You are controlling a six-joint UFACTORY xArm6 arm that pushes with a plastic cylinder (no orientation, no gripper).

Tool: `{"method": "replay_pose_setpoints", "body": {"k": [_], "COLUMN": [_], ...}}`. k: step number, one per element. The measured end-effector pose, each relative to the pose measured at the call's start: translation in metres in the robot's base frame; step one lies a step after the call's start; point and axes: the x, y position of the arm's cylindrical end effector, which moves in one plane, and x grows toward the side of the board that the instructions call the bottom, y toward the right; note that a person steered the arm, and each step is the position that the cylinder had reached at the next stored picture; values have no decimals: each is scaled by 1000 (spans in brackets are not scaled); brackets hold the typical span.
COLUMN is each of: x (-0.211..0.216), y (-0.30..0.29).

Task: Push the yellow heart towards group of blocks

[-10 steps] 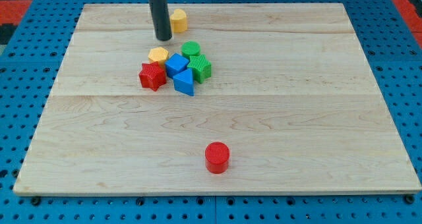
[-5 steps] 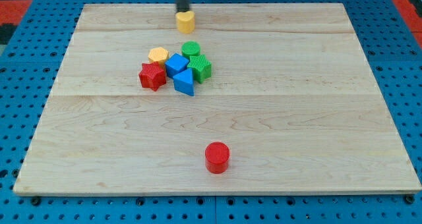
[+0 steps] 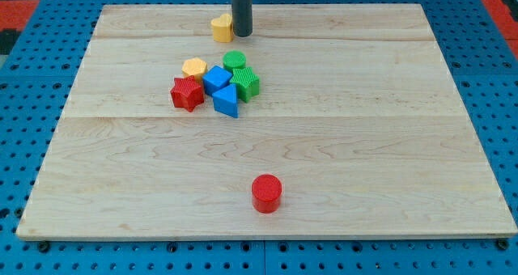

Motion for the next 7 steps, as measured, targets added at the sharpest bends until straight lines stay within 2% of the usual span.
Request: {"method": "replay_pose_setpoints", "body": {"k": [1, 2, 3, 6, 7], "x": [-41, -58, -31, -25, 4], "y": [25, 24, -22, -96, -79]}}
